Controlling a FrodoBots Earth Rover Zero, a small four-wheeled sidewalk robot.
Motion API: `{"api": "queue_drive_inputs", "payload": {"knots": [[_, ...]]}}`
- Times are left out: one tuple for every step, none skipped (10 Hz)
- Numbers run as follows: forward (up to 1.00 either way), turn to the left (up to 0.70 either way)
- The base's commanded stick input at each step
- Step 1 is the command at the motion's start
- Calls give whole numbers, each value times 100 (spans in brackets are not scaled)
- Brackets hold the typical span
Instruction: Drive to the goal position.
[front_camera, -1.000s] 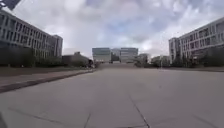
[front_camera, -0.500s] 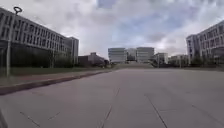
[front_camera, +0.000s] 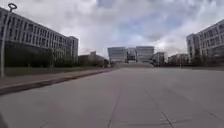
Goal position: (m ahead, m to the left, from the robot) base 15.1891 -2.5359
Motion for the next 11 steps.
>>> {"api": "queue_drive_inputs", "payload": {"knots": [[70, 0], [70, 0], [70, 0], [70, -7], [70, -19], [70, -31], [70, -35], [70, -35], [70, -30], [70, -19], [70, -8]]}}
